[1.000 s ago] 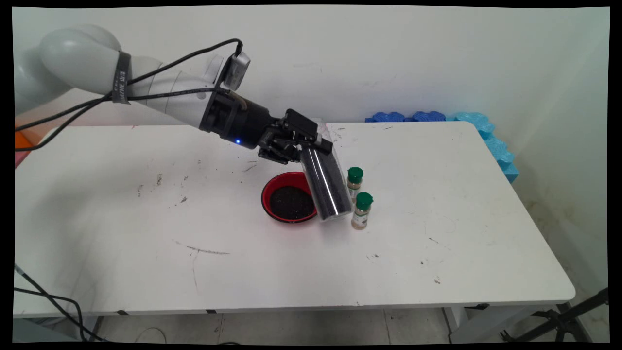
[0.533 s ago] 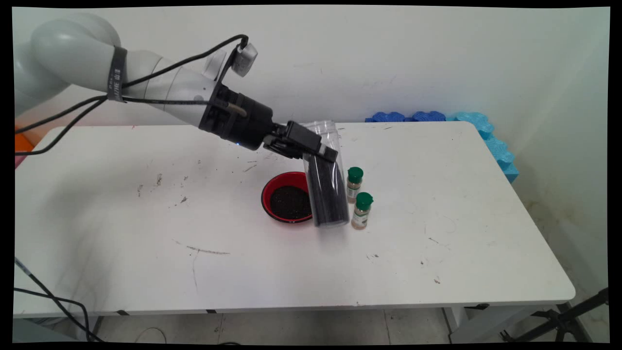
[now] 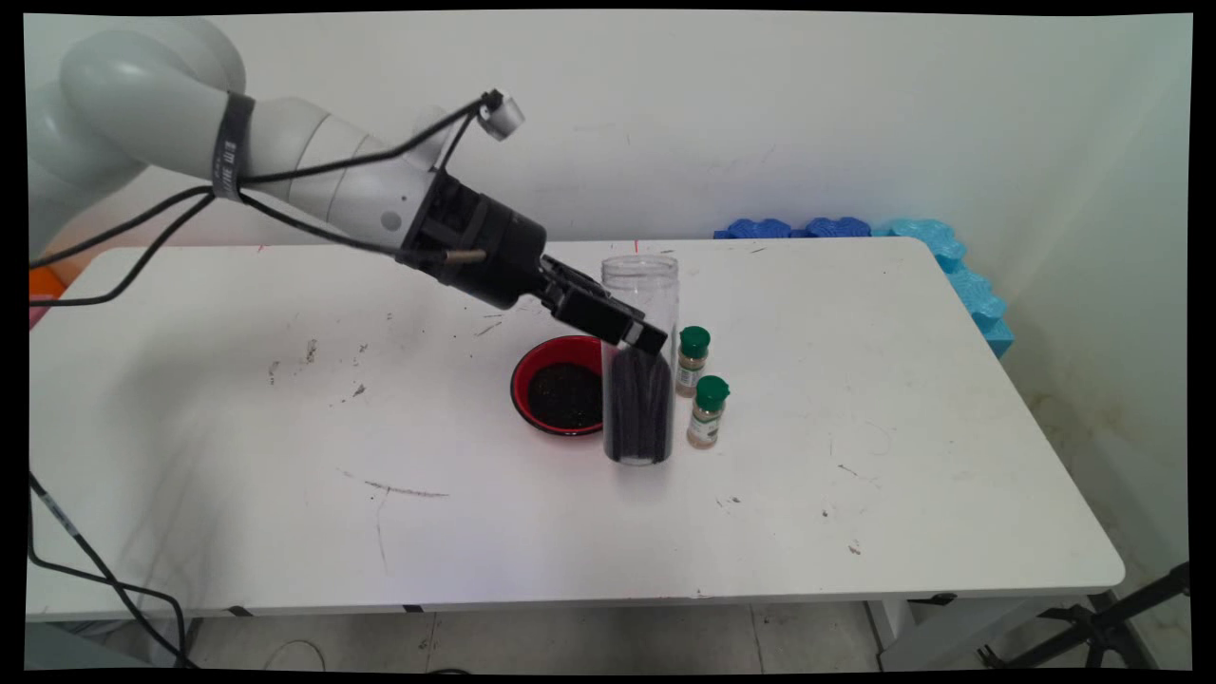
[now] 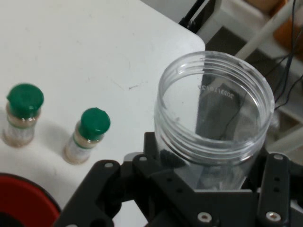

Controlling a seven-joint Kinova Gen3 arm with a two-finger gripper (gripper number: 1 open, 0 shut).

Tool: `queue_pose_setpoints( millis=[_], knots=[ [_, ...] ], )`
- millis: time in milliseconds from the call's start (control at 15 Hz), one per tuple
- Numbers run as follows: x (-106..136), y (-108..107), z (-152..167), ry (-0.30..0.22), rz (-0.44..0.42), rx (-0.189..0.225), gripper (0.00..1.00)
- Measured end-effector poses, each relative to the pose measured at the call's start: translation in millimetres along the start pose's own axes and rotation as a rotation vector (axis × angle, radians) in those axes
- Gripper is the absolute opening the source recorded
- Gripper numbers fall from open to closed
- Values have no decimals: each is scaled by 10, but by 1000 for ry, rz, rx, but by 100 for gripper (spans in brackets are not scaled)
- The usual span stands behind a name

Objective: Pour the black seasoning powder in the red bowl, then place the picked object on the table

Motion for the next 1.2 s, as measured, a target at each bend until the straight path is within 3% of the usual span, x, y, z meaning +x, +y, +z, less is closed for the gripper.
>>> queue_pose_setpoints(
  millis=[600, 1200],
  knots=[
    [1, 136, 236, -25, 306, 34, 0],
    [-156, 229, 513, 16, 361, 59, 0]
  ],
)
